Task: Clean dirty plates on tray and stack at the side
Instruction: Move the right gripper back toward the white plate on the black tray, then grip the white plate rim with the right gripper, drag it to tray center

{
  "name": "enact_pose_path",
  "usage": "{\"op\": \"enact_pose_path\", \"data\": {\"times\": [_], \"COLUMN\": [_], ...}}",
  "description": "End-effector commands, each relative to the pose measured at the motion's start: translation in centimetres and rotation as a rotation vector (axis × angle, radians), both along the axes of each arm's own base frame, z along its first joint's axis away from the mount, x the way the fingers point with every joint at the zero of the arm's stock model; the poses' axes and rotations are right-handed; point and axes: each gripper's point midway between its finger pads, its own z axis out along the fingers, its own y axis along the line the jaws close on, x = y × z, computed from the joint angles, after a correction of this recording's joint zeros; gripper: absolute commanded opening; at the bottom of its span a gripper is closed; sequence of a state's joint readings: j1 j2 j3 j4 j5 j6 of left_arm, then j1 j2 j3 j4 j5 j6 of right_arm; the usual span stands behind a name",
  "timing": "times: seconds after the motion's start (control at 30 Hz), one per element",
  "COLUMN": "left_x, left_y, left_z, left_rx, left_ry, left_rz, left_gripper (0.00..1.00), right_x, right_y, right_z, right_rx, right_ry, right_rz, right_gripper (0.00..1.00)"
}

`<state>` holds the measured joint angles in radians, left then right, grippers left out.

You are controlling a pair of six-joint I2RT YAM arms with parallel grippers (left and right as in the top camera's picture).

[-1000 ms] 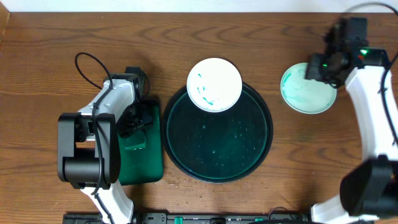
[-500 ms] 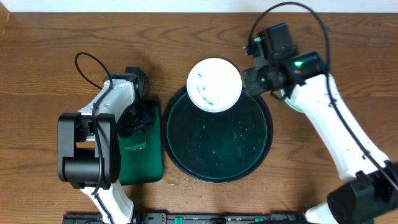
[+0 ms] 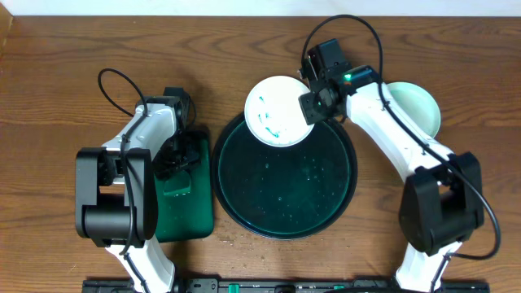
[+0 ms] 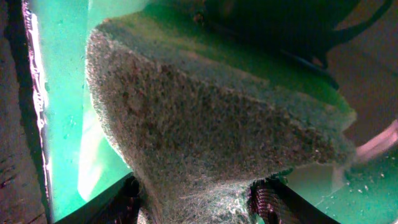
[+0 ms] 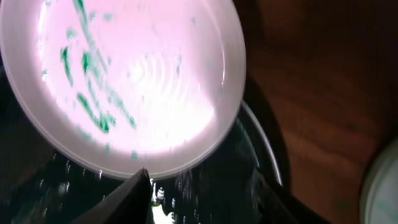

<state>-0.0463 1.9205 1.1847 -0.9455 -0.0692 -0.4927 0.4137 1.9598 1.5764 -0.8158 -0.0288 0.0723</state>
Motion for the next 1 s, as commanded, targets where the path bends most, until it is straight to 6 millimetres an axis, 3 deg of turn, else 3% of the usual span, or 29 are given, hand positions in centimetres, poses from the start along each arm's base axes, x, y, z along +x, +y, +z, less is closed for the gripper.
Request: {"op": "enact_pose_path", "data": {"times": [0.0,0.2,0.43,0.63,0.9,0.97], "left_x": [-0.6,-0.6,-0.5,-0.5,-0.5,-0.5], "left_y": [-0.5,-0.5,-0.6,-0.6,-0.6,-0.6], "left_z": [-0.8,-0.8,-0.8,-0.8,-0.8,-0.8], "left_rx": [-0.034,-0.036,-0.036,-0.036,-0.036,-0.036], "left_ry": [0.033,0.033,0.027,0.027,0.027,0.027], "left_rz": [-0.01,-0.021,-0.022,-0.022,-0.022,-0.022], "left_gripper": [0.62,0.62,0.62,0.62,0.62,0.62], "right_x": [0.8,3.2,5.5,5.8,5.5,5.4], "right_y": [1.1,2.0,-0.2,-1.6,0.0,0.5], "right_z": [-1.1,-0.6,-1.4,-3.7,-5.5,-5.7], "right_rx": [0.011,0.015,0.006,0.019,0.071,0.076], "right_ry": [-0.016,-0.132,-0.166,-0.114,-0.084,-0.085], "right_rz": [0.054,0.172,0.13,0.125,0.173,0.178], "right_gripper": [0.5,0.54,0.55,0.52,0.52,0.47]}}
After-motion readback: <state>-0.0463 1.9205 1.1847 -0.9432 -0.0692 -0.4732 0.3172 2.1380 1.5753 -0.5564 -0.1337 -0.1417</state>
